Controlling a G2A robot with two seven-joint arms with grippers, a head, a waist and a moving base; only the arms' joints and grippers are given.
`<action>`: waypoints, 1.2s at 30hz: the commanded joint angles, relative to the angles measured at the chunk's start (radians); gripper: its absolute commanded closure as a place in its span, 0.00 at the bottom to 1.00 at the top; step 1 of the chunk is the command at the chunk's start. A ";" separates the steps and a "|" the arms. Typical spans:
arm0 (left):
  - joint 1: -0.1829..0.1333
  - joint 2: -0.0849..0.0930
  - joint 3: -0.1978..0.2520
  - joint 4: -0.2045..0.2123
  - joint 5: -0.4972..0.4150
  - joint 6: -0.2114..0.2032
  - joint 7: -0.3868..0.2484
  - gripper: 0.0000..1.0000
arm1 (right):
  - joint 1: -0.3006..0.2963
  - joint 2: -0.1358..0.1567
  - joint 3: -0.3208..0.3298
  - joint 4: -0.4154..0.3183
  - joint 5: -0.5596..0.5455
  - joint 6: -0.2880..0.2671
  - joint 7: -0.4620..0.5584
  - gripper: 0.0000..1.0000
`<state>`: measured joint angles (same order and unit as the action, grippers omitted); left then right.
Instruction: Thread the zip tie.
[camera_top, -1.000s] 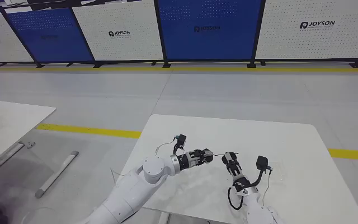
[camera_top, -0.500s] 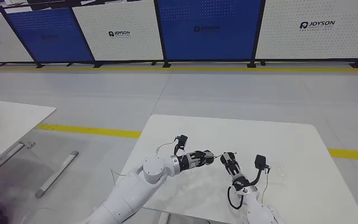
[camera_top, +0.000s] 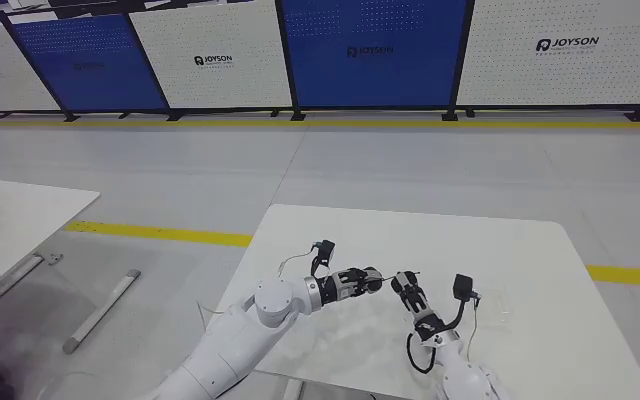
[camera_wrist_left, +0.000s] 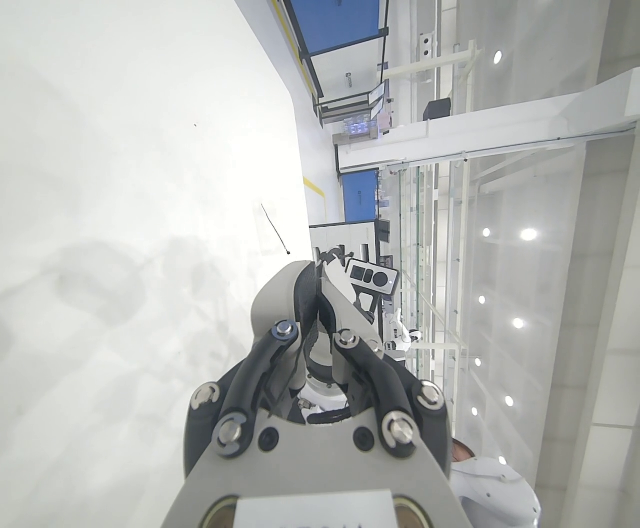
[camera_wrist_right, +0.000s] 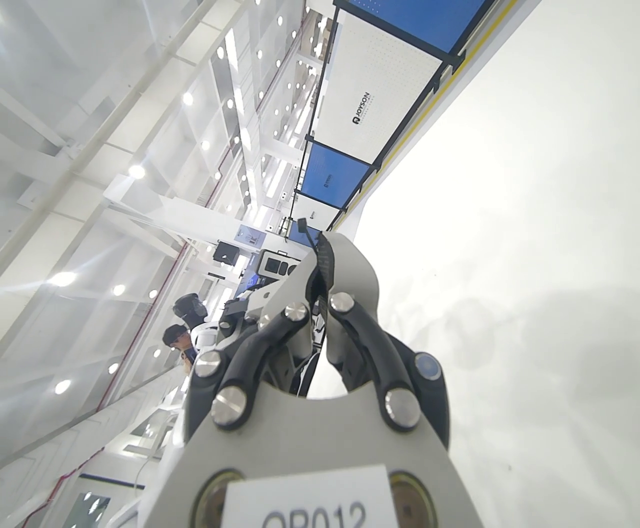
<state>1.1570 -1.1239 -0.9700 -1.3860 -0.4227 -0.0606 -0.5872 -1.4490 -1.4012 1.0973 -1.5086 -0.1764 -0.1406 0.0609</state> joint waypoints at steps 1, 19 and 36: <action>0.000 0.000 0.000 -0.001 0.003 0.005 0.001 1.00 | -0.002 0.000 0.002 -0.002 0.001 -0.002 -0.004 0.54; -0.005 -0.003 0.011 -0.002 0.023 0.028 0.002 1.00 | -0.047 0.005 0.029 -0.048 -0.037 -0.026 -0.049 0.78; 0.007 -0.001 0.000 -0.005 0.022 -0.001 -0.014 1.00 | -0.032 0.001 0.021 -0.031 -0.045 -0.026 -0.043 1.00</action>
<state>1.1634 -1.1252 -0.9702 -1.3908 -0.4001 -0.0596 -0.5992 -1.4820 -1.4000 1.1187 -1.5402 -0.2207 -0.1667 0.0159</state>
